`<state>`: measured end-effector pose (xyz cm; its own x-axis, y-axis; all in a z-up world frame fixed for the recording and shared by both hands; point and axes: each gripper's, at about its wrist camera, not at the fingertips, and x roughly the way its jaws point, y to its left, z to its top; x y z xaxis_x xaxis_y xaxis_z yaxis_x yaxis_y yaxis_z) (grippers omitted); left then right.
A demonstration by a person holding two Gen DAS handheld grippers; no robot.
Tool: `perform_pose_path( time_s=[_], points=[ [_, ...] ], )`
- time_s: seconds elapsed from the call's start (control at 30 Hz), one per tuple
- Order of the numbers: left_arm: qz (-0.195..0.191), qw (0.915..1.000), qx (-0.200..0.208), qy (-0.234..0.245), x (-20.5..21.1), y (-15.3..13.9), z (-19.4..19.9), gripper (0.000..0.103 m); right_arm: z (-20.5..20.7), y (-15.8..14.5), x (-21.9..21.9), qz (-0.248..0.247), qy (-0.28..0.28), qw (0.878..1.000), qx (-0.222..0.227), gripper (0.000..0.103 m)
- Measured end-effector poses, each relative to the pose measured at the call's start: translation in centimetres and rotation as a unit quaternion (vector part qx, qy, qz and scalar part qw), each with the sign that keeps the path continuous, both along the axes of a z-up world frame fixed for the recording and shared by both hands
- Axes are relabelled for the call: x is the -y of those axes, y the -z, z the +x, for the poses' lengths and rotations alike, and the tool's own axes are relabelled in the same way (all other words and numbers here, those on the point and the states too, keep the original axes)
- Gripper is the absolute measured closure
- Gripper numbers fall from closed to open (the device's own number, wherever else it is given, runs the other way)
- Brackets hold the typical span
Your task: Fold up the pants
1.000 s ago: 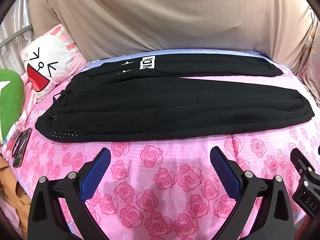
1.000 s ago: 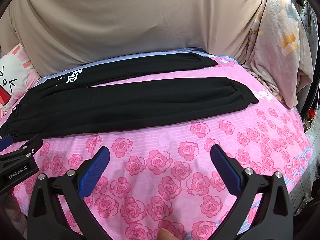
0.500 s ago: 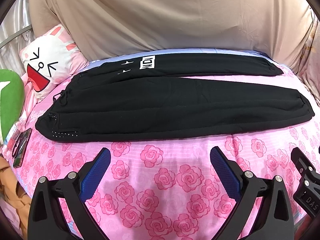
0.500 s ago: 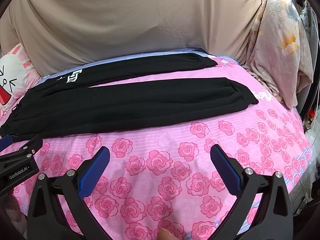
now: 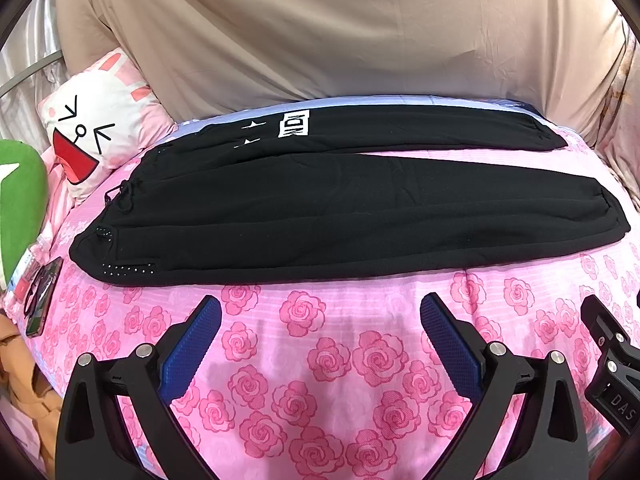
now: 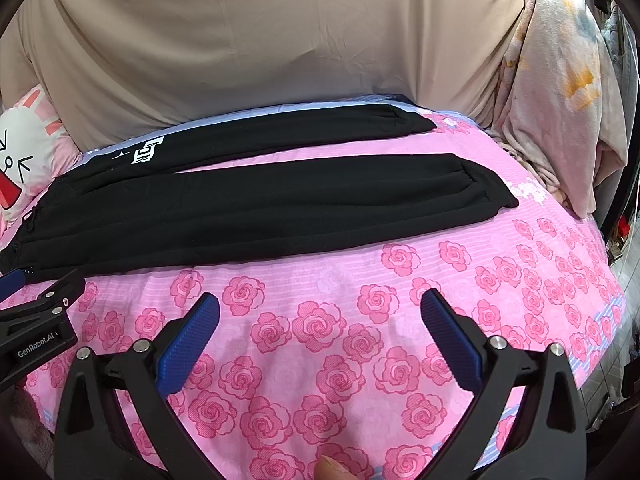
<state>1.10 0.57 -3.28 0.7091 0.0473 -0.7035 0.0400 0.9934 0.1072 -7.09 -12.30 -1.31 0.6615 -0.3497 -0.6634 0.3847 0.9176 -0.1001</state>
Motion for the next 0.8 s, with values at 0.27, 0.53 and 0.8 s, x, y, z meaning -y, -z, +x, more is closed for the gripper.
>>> perform_pose_path(
  time_s=[0.27,0.53,0.8],
  points=[
    [-0.001,1.0,-0.001,0.0,0.0,0.1,0.1,0.005,0.1,0.3,0.0,0.0,0.0,1.0,-0.003,0.005],
    [-0.003,1.0,-0.005,0.0,-0.2,0.5,0.3,0.005,0.3,0.7,0.2,0.003,0.0,1.0,-0.007,0.005],
    [-0.082,0.9956,-0.045,-0.007,-4.2,1.2,3.5,0.005,2.4,1.2,6.4,0.018,0.042,0.999,-0.018,0.005]
  ],
)
